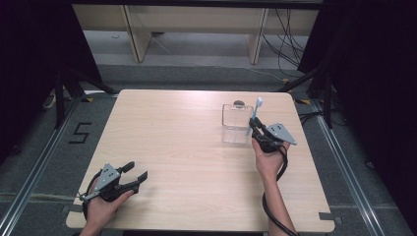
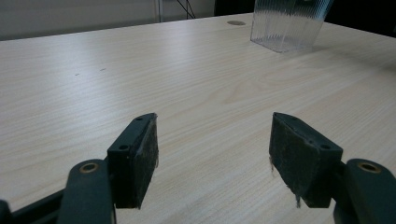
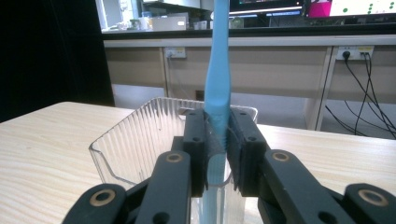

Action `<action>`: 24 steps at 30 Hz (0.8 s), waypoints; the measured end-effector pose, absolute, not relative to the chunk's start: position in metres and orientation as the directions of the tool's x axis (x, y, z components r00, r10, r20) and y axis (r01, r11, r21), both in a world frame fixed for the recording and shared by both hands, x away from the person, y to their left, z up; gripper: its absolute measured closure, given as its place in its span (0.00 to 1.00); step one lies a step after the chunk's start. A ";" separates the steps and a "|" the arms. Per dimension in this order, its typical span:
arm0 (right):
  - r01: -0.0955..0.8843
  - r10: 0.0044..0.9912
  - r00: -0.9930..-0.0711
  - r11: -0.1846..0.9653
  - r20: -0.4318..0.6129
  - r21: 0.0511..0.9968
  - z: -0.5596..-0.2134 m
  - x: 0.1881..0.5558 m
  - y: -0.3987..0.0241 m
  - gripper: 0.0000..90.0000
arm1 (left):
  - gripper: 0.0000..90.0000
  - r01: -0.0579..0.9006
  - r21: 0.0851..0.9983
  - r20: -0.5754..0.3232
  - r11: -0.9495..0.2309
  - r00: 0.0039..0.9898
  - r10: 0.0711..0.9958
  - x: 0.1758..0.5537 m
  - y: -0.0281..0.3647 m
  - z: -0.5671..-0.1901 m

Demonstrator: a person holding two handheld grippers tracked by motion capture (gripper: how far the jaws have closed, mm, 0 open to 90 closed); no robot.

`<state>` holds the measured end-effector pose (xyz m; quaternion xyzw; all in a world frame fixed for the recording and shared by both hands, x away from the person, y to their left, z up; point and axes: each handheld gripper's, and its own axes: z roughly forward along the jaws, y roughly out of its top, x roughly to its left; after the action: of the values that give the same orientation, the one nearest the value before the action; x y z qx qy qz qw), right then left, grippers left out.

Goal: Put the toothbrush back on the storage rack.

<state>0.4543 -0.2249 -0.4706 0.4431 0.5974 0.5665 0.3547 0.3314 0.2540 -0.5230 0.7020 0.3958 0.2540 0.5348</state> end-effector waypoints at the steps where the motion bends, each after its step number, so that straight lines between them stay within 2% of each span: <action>1: 0.134 0.931 -0.355 -0.033 0.079 0.990 -0.470 0.454 -0.225 0.87 | 0.36 0.288 0.950 -0.066 -0.118 0.558 0.827 0.332 0.254 -0.523; 4: 0.119 0.931 -0.360 -0.008 0.051 0.993 -0.470 0.455 -0.227 0.87 | 0.36 0.288 0.950 -0.067 -0.117 0.557 0.828 0.332 0.254 -0.523; 13: 0.143 0.931 -0.356 -0.031 0.081 0.989 -0.474 0.454 -0.225 0.87 | 0.36 0.284 0.952 -0.067 -0.114 0.558 0.827 0.331 0.254 -0.523; 24: 0.139 0.930 -0.362 -0.012 0.062 0.990 -0.474 0.456 -0.227 0.87 | 0.36 0.286 0.951 -0.067 -0.117 0.558 0.827 0.331 0.254 -0.523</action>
<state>0.4563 -0.2271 -0.4743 0.4401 0.6074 0.5587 0.3539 0.3314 0.2542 -0.5228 0.7029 0.3961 0.2534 0.5337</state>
